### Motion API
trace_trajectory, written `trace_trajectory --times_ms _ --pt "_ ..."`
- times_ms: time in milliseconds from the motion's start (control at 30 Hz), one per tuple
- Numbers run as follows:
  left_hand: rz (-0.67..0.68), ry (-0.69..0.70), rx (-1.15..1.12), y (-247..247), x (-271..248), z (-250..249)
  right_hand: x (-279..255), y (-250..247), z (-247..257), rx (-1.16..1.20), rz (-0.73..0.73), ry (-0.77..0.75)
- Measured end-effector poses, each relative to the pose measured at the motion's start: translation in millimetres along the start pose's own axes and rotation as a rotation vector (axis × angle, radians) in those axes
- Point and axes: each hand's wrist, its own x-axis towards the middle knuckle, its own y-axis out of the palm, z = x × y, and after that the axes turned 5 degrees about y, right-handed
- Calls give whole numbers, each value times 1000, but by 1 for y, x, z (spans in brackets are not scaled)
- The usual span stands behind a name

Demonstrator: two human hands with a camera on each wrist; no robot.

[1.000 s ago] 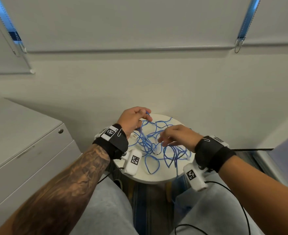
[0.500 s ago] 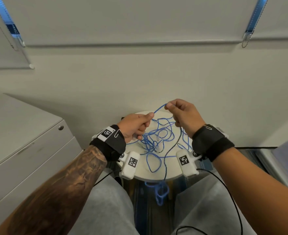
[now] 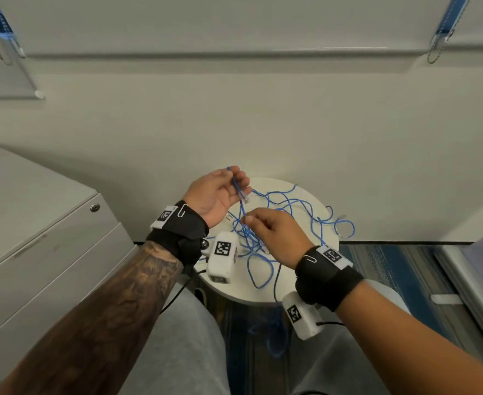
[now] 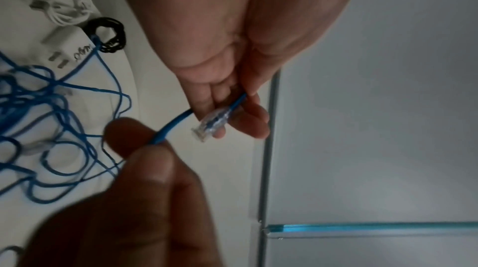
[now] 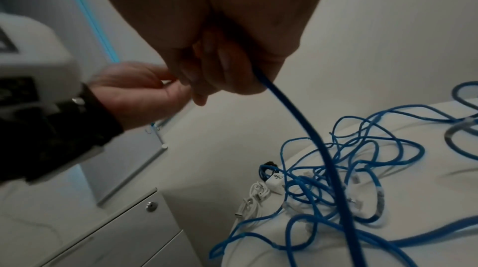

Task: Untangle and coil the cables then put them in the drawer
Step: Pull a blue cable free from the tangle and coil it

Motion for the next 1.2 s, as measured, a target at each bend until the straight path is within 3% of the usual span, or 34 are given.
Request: trace_trajectory --times_ms 100,167,300,400,467,700,833,967,1200 --pt "-41 40 102 -6 0 17 -8 -2 5 -66 36 -24" --pt "-21 51 216 -6 -2 24 -12 -8 8 27 41 15" --pt "69 108 596 4 -6 32 -14 -24 14 228 57 109" --pt "165 138 839 13 -8 32 -9 -36 17 268 23 90" --pt "200 99 882 14 -8 32 -1 -47 15 228 -53 27" --pt "253 -118 657 19 -15 24 27 -63 6 103 -195 -53" --pt "284 -199 325 15 -18 16 30 -55 -12 177 -206 3" --pt "194 -143 -24 10 -10 17 22 -33 -17 210 -139 120" --pt "3 -49 -91 4 3 26 15 -17 -14 156 86 154"
